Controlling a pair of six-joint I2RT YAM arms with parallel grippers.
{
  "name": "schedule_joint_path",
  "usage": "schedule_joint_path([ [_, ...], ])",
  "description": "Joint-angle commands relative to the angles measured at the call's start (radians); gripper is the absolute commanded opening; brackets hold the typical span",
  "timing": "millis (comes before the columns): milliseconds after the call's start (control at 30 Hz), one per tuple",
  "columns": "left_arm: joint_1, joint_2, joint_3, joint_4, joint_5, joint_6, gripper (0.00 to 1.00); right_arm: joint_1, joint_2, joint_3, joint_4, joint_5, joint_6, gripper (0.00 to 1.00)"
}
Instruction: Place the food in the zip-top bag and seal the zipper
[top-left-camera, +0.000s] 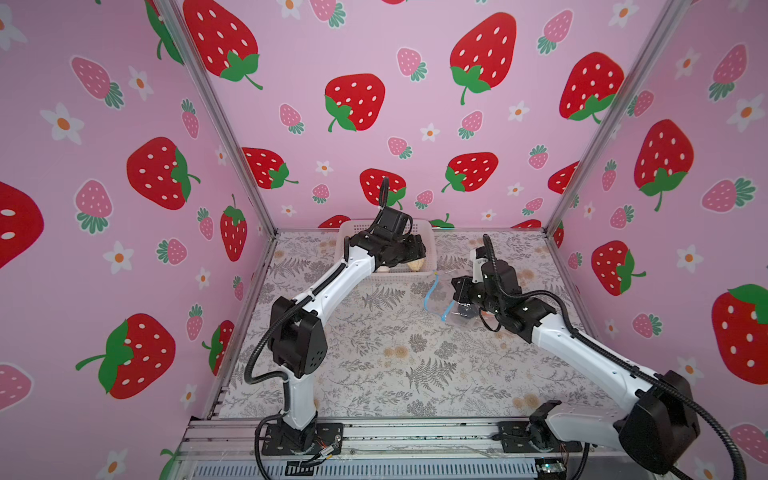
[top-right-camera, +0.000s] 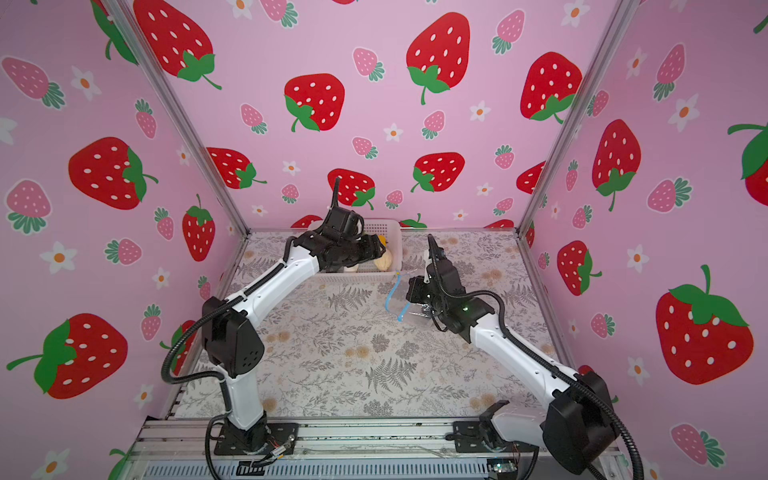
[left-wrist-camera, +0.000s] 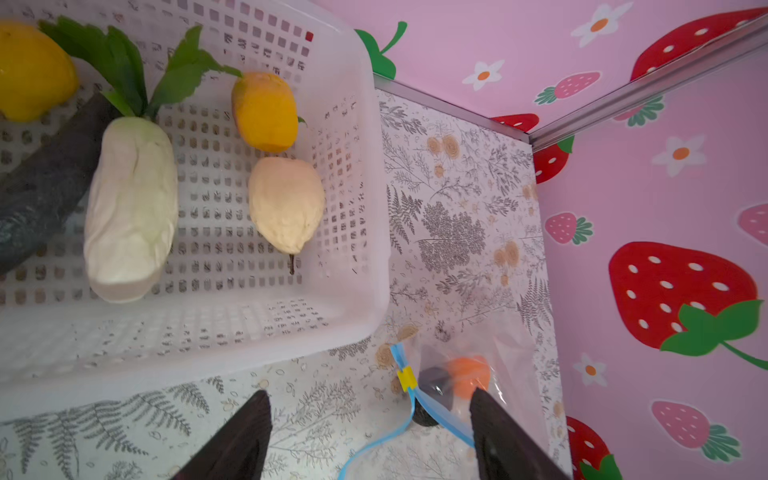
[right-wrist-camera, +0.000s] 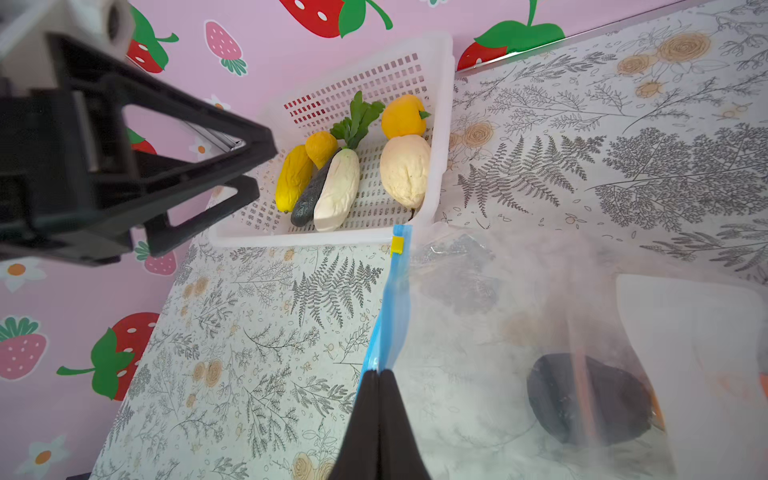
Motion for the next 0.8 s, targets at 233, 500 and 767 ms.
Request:
schedule_joint_path([
  [233, 0.047, 0.348, 0.369, -0.171, -0.062, 0.107, 0.80, -0.006, 0.025, 0.012, 0.004, 0.001, -0.011, 0.05],
  [500, 0.055, 0.482, 0.468, -0.121, -0.001, 0.092, 0.88, -0.012, 0.035, 0.021, 0.004, -0.011, -0.015, 0.05],
  [767, 0.073, 0.568, 0.514, -0.058, -0.004, 0.049, 0.90, -0.012, 0.046, 0.042, 0.005, -0.026, -0.018, 0.05],
])
